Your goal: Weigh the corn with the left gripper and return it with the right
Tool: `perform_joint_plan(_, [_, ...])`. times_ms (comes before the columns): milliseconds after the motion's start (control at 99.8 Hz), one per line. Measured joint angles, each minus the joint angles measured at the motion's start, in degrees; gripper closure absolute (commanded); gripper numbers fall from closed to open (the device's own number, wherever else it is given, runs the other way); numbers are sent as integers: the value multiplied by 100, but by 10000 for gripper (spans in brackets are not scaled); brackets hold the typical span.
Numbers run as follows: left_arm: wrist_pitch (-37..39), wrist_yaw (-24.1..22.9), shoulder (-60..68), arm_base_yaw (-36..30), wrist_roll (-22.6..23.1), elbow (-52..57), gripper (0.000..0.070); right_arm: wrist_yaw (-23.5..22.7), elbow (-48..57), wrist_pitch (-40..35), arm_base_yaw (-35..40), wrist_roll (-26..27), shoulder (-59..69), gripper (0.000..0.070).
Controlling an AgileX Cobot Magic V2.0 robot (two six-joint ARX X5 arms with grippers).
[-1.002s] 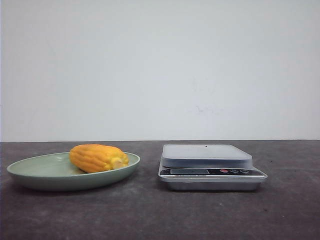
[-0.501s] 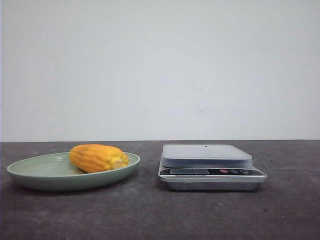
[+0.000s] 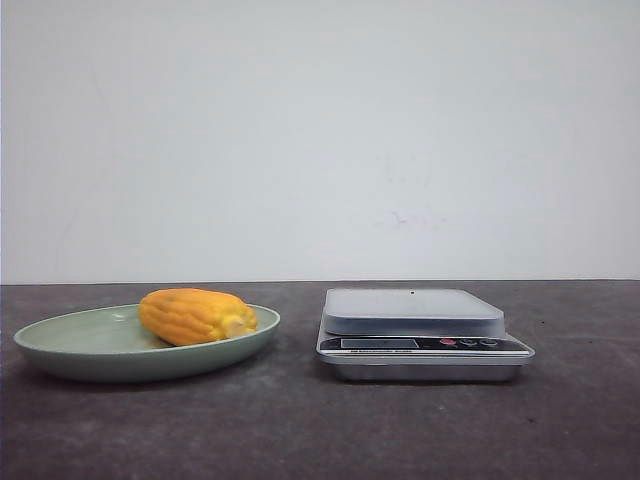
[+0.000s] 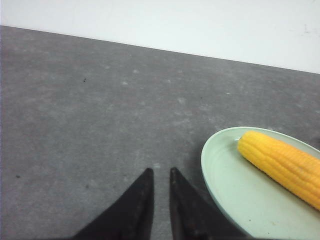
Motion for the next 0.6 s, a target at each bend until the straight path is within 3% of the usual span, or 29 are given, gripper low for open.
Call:
perform_joint_plan(210, [0,0,0,0,0,0,690,227,-7,63,0,-68,0,691])
perform_joint_plan(331, [0,0,0,0,0,0,690,442,-378,809,-468,-339,-131,691])
perform_joint_plan(601, [0,0,0,0,0,0,690,-931,-3104,4105,-2365,-916,-1381,691])
